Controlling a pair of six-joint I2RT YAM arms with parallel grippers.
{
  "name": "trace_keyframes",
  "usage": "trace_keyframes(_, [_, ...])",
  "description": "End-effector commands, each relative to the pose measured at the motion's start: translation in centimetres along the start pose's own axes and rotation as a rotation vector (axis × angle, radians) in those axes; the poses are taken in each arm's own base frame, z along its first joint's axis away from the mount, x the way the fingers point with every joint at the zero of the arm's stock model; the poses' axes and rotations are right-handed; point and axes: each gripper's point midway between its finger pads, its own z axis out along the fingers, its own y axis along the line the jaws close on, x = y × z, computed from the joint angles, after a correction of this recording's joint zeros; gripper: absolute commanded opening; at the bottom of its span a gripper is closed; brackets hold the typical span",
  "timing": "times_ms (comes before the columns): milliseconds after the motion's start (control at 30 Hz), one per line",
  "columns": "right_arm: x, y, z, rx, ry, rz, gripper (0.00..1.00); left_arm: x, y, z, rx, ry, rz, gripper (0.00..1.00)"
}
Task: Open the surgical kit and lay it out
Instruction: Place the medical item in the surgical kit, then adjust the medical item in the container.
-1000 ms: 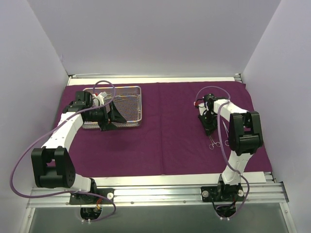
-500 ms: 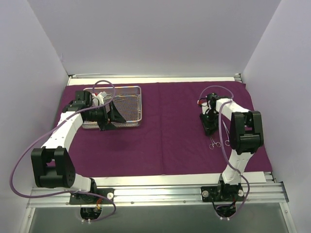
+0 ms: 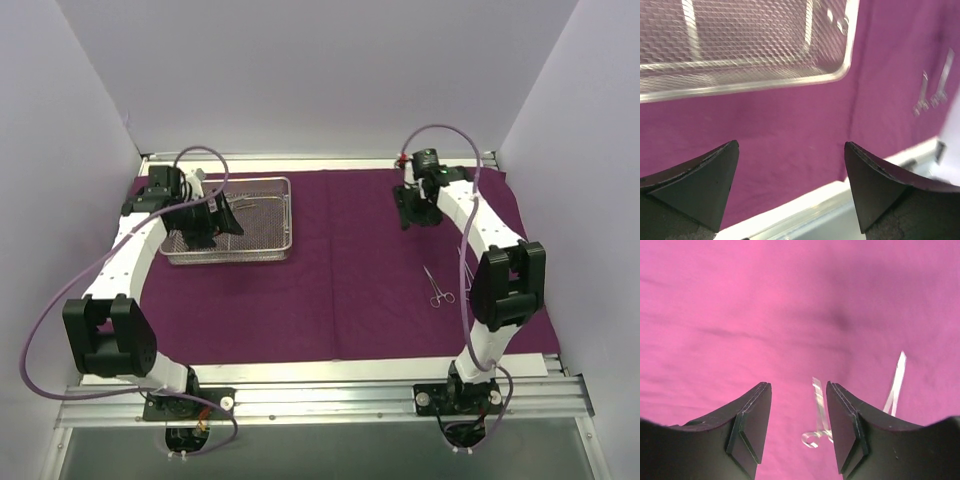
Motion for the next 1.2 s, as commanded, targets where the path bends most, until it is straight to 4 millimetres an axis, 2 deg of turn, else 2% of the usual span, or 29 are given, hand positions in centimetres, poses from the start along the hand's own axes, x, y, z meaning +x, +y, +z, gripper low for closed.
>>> trace_keyframes(0, [-3.7,5.2,-4.5,-0.04,-0.181,-0.064,0.49,-4.8,2.0,-1.3,-0.177,-0.141,0.043,0.96])
trace_keyframes(100, [-5.6,9.6,-7.2,-0.109,-0.317,-0.043,0.48,-7.0,3.0,-1.7,-0.252,-0.2,0.091,0.97])
trace_keyframes(167, [-5.8,12.5,-8.7,-0.204,-0.359,-0.016,0.51,-8.8,3.8,-1.4,-0.295,-0.233,0.146,0.99])
trace_keyframes(200, [-5.6,13.5,-9.0,-0.242,-0.361,-0.004,0.51,-10.3,3.5,-1.8,-0.305,-0.266,0.179,0.96])
trace_keyframes(267, [-5.6,15.4,-10.4,-0.308,-0.394,0.02,0.5,-12.2,3.7,-0.7,-0.305,-0.273,0.278,0.9])
trace_keyframes(300, [-4.5,16.6,-10.3,-0.328,-0.386,-0.006,0.49,-13.7,3.2,-0.9,-0.306,-0.302,0.323,0.88])
trace_keyframes(333, [-4.1,17.1,-10.4,-0.337,-0.391,-0.022,0.48,-14.5,4.5,0.2,-0.355,-0.275,0.355,0.8])
trace_keyframes(400, [-3.4,17.8,-11.1,-0.36,-0.417,-0.043,0.47,-15.9,5.1,0.8,-0.384,-0.263,0.385,0.75])
trace_keyframes(433, [-2.5,17.8,-10.4,-0.358,-0.392,-0.043,0.47,-17.1,5.4,1.6,-0.399,-0.253,0.44,0.67])
trace_keyframes(567, [-0.5,18.2,-9.5,-0.38,-0.345,-0.058,0.47,-19.4,7.8,3.8,-0.49,-0.221,0.495,0.58])
trace_keyframes(600, [-0.2,18.4,-9.3,-0.386,-0.338,-0.063,0.47,-19.6,8.2,4.4,-0.498,-0.21,0.511,0.59])
trace_keyframes(633, [0.1,18.5,-9.0,-0.387,-0.33,-0.067,0.47,-19.5,9.3,5.9,-0.508,-0.166,0.551,0.59])
trace_keyframes(700, [0.9,18.5,-8.2,-0.385,-0.315,-0.079,0.47,-20.0,9.7,6.8,-0.508,-0.147,0.595,0.61])
trace_keyframes(733, [1.3,18.5,-8.1,-0.39,-0.309,-0.082,0.47,-19.5,11.0,7.9,-0.527,-0.092,0.623,0.61])
trace_keyframes(800, [1.9,18.4,-7.5,-0.389,-0.298,-0.082,0.47,-19.7,11.6,8.3,-0.55,-0.073,0.649,0.61])
trace_keyframes(833, [2.2,18.5,-7.4,-0.395,-0.292,-0.083,0.47,-20.1,13.5,8.0,-0.573,-0.066,0.641,0.59])
trace_keyframes(867, [2.7,18.6,-7.1,-0.399,-0.281,-0.085,0.47,-20.6,13.9,7.8,-0.58,-0.076,0.637,0.58])
trace_keyframes(900, [2.8,18.6,-7.1,-0.403,-0.278,-0.086,0.47,-20.8,14.2,7.8,-0.578,-0.078,0.63,0.53])
trace_keyframes(1000, [3.6,18.7,-6.5,-0.411,-0.265,-0.085,0.47,-21.4,14.5,8.7,-0.532,-0.08,0.625,0.49])
trace_keyframes(1033, [3.7,18.7,-6.3,-0.414,-0.26,-0.078,0.46,-20.9,15.3,9.5,-0.531,-0.045,0.617,0.44])
trace_keyframes(1167, [4.1,19.0,-5.7,-0.423,-0.238,-0.085,0.46,-21.7,15.6,9.8,-0.521,-0.065,0.591,0.39])
